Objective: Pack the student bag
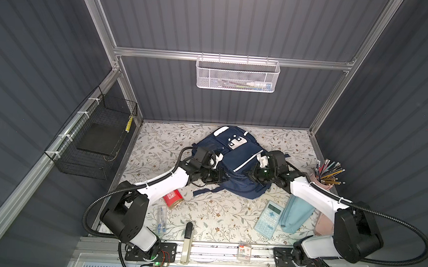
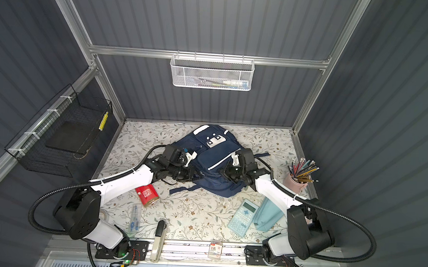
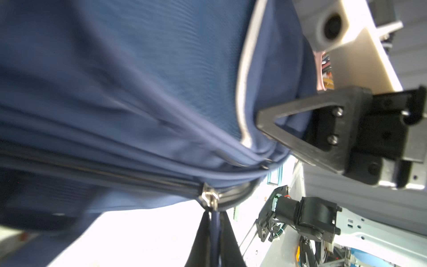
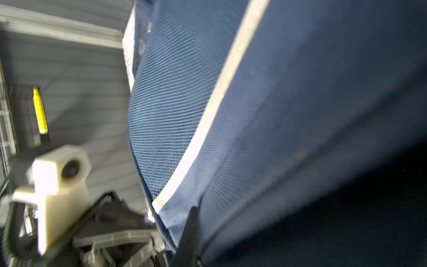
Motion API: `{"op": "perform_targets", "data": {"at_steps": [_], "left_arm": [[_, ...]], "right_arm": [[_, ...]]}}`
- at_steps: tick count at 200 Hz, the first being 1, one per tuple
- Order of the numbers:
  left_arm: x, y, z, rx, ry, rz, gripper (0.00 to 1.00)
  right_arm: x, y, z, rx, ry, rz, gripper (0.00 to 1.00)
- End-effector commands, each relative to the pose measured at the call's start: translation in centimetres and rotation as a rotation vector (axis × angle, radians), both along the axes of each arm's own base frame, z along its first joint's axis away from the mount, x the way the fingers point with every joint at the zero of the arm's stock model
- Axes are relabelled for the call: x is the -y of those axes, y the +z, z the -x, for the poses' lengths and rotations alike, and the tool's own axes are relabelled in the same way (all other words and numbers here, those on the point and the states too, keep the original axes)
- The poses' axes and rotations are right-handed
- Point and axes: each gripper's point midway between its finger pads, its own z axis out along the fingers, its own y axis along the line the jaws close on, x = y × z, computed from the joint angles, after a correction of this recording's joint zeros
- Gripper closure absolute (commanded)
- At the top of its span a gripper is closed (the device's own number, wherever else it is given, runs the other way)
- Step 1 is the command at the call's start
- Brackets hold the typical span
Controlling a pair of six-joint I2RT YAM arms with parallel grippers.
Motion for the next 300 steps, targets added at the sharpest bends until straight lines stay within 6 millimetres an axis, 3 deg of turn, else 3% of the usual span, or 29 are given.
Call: {"op": "perform_targets", "data": {"at_steps": [1, 56, 100, 130, 195, 211, 217, 227, 242, 248, 268, 300], "left_arm": [[-5.1, -2.2, -1.7, -0.029, 0.113, -0.109, 1.00], [-11.7, -4.5, -5.8, -0.001, 0.289, -0.300, 1.00], [-12.5, -4.3, -7.8, 0.024, 0.331, -0.312, 1.00], [-11.5, -3.2, -7.8, 0.043, 0.298, -0.251, 0.94], [-11.8, -3.3, -7.7, 0.049, 0.313, -0.265, 0.92], [-11.5, -2.6, -7.7, 0.060, 0.305, -0.244, 0.78], [-11.5, -2.3, -7.6, 0.066, 0.303, -0.236, 0.64], [-11.4, -1.7, -7.5, 0.076, 0.300, -0.225, 0.49], [-11.6, -0.8, -7.2, 0.087, 0.301, -0.226, 0.23], [-11.7, -0.4, -7.1, 0.094, 0.304, -0.225, 0.02], [-11.4, 1.1, -7.0, 0.118, 0.288, -0.210, 0.00], [-11.1, 3.9, -6.2, 0.207, 0.235, -0.209, 0.00]], "right_arm": [[1.6, -0.5, -0.1, 0.034, 0.069, 0.094, 1.00], [2.1, 0.5, -0.3, 0.083, 0.098, 0.154, 1.00], [2.7, -0.3, -0.3, 0.083, 0.091, 0.201, 1.00], [1.5, 0.0, -0.2, 0.093, 0.121, 0.215, 1.00], [0.7, 0.9, -0.9, 0.123, 0.136, 0.244, 1.00], [0.3, 1.7, -0.7, 0.140, 0.147, 0.237, 1.00], [0.2, 2.0, -0.7, 0.148, 0.148, 0.241, 0.97], [-0.2, 2.7, -0.7, 0.167, 0.156, 0.251, 0.92], [-0.8, 3.5, -0.5, 0.177, 0.167, 0.285, 0.70], [-1.1, 3.8, -0.4, 0.180, 0.172, 0.283, 0.60], [-0.7, 4.8, -0.5, 0.182, 0.140, 0.301, 0.47], [2.3, 6.5, 0.3, 0.240, 0.046, 0.385, 0.30]]}}
